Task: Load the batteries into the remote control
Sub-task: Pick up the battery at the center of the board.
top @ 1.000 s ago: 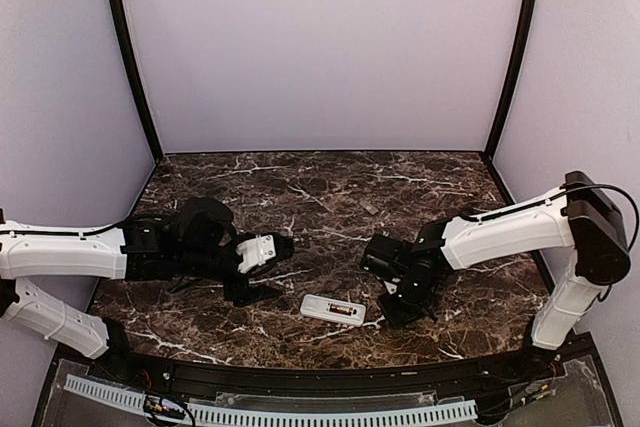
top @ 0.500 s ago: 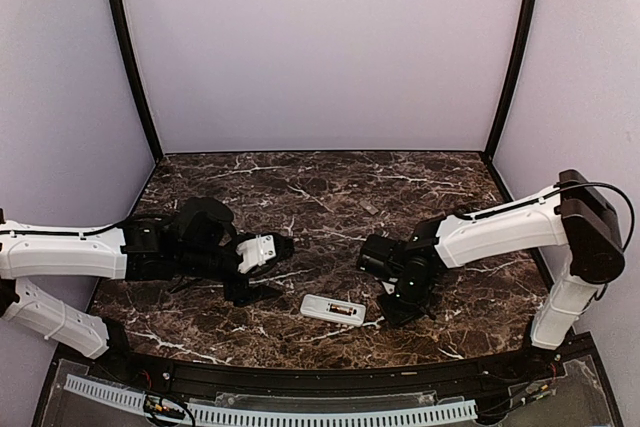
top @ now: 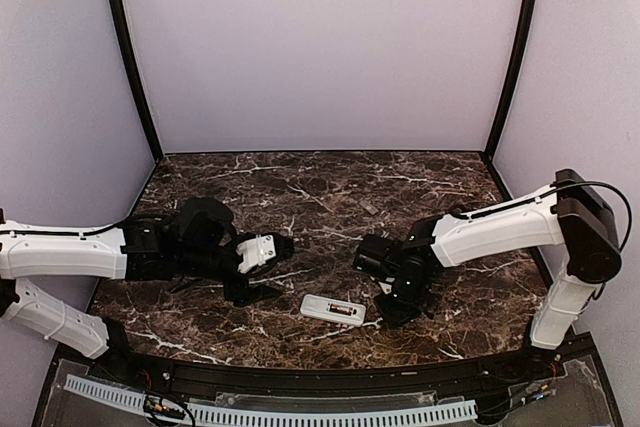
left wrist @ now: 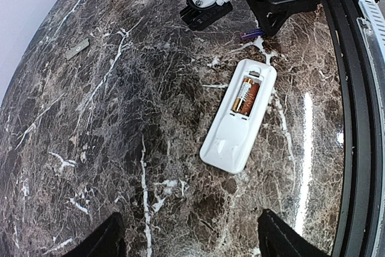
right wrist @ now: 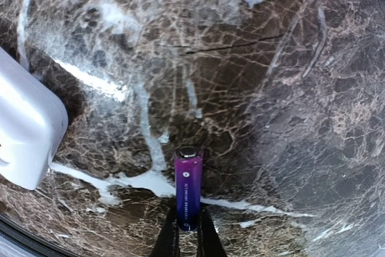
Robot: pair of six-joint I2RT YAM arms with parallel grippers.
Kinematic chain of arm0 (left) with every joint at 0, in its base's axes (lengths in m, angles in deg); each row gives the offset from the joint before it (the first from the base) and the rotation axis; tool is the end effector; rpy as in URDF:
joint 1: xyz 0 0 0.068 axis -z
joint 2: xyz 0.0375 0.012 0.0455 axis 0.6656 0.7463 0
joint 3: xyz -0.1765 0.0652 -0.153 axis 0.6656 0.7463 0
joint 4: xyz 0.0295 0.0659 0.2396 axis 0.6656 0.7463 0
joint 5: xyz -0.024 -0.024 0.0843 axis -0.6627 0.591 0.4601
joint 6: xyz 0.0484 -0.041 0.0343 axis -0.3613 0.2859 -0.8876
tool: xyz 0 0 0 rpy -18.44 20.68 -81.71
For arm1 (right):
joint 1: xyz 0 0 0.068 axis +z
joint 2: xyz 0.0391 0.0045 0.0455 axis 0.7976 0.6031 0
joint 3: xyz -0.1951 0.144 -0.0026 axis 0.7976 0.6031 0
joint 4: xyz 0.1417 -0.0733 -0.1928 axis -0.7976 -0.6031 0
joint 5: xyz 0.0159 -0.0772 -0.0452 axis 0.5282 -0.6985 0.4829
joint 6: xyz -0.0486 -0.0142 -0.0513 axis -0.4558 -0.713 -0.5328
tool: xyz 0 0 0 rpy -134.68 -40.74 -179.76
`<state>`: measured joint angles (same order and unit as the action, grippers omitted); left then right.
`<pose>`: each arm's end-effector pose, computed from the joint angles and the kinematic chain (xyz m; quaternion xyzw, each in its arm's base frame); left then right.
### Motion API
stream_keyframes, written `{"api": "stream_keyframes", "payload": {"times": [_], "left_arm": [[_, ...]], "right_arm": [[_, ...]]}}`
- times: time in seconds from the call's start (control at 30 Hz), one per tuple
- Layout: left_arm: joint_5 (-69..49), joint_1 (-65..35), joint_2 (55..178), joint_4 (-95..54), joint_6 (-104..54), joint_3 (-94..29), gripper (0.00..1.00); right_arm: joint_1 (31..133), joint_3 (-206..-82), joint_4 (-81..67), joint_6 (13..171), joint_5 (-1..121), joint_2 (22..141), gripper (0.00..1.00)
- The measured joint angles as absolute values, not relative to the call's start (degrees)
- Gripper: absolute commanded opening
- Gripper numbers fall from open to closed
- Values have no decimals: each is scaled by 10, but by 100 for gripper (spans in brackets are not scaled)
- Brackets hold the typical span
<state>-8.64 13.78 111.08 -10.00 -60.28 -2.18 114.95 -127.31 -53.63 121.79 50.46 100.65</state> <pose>0.1532 -0.2360 0.1962 0.5869 0.6703 -0.1780 0.4179 0.1331 0.2463 0.1013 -0.2204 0.9751 0.0009 0.0244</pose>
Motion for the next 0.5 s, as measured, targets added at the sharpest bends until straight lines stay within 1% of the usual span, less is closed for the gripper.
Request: {"api": "stream_keyframes", "payload": {"times": [0.2, 0.3, 0.5], "left_arm": [[-96, 138, 1110, -104, -606, -22, 74], [-108, 138, 1101, -111, -615, -18, 71], [-123, 150, 1071, -152, -677, -18, 70]], "right_arm": [[1151, -1272, -533, 1207, 504, 1003, 0], [1151, -1267, -528, 1196, 507, 996, 0], [1148, -1253, -494, 1172, 542, 981, 0]]}}
